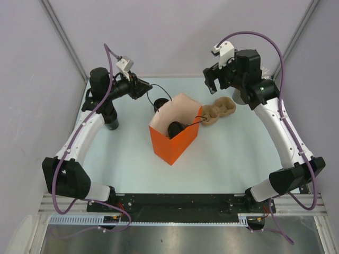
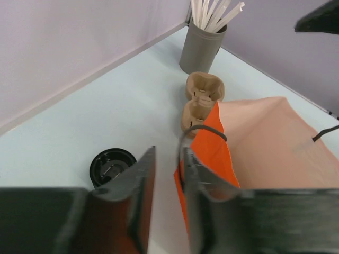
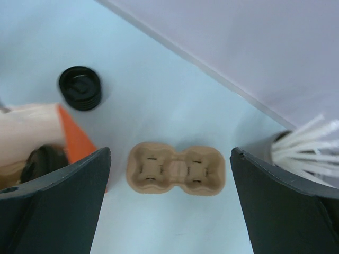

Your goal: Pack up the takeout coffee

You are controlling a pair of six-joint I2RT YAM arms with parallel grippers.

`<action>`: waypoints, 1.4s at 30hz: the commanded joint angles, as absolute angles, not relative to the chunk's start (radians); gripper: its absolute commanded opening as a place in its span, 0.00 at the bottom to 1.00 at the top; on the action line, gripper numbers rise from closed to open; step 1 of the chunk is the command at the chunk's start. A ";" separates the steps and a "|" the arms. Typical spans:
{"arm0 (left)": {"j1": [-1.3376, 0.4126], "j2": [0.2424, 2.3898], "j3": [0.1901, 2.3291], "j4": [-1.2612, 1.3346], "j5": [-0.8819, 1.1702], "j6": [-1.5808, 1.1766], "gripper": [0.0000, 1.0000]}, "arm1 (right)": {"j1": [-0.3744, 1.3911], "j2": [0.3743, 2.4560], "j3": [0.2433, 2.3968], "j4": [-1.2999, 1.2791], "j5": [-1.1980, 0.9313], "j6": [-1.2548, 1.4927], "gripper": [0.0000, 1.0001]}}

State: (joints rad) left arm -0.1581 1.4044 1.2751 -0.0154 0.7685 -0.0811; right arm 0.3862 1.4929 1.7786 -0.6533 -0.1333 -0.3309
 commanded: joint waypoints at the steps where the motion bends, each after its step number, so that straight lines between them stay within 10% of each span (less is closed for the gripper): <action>1: -0.164 1.370 1.289 0.026 0.801 -0.084 0.43 | 0.284 1.497 1.770 -0.503 0.046 -0.227 0.98; 15: -0.164 1.318 1.471 -0.129 0.845 -0.049 1.00 | 0.008 1.603 1.786 -0.428 -0.009 -0.043 0.91; 42: -0.100 1.097 1.347 -0.480 0.692 0.232 1.00 | -0.201 1.855 1.806 -0.339 0.072 0.127 0.53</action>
State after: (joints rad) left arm -0.1169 1.1412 1.3857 -0.4805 0.6918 0.2108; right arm -0.1726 1.8542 1.7737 -0.3855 0.0895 0.0795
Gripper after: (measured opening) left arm 0.996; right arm 0.545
